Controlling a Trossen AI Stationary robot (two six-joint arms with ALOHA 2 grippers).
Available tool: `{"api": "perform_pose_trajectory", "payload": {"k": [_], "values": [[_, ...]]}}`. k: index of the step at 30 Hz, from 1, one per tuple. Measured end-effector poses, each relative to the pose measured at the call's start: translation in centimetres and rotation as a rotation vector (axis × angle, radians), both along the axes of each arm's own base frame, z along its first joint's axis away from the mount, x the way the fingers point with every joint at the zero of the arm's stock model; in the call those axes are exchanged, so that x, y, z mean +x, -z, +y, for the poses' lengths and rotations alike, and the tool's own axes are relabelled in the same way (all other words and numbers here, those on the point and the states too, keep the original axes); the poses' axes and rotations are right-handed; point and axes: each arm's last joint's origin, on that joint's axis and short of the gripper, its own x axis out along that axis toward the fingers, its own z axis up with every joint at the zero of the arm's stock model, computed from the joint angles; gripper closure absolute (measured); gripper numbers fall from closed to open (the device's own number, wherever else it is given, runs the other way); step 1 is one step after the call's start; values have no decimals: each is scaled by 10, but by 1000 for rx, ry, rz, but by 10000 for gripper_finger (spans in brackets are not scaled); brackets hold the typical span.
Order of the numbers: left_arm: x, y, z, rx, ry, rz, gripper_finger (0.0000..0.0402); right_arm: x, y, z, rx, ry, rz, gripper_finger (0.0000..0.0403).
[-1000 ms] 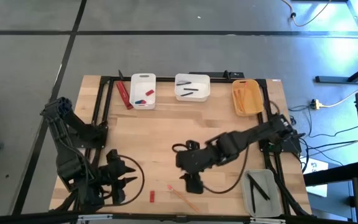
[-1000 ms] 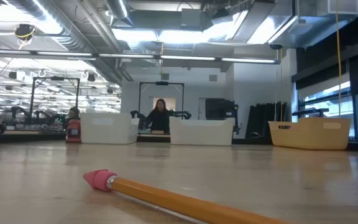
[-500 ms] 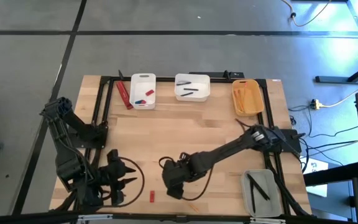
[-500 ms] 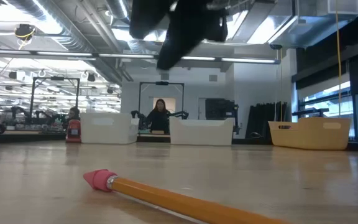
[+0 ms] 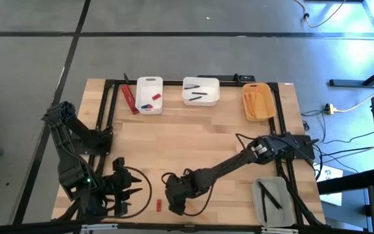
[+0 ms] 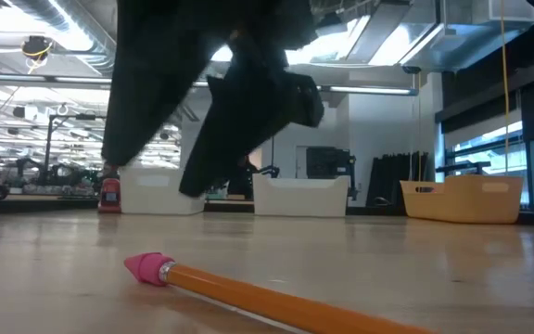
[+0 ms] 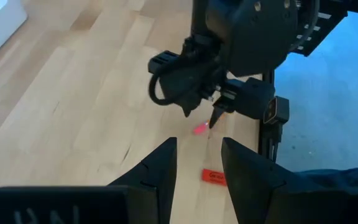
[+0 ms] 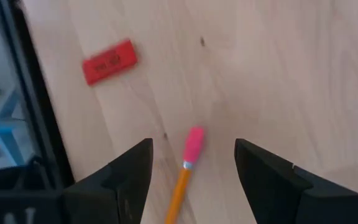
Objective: Sort crayons/erasers/pens/pencils in bins
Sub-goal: Put the yellow pencil into the yellow bin
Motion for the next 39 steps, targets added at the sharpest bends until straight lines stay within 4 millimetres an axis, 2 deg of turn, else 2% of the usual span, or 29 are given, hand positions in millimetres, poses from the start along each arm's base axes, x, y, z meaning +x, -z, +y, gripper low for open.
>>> {"api": "perform_pose_trajectory", "payload": {"k": [12, 18, 33, 39], "values": [[0, 0, 0, -1, -1, 0, 282, -3, 34, 16, -52, -24, 38, 176], [0, 0, 0, -8, -2, -4, 282, -1, 34, 14, -121, 8, 4, 176], [0, 0, 0, -6, -1, -3, 282, 0, 47, 17, -113, -28, 24, 176], [0, 0, 0, 0, 0, 0, 282, -1, 49, 17, -114, -29, 38, 214]]}}
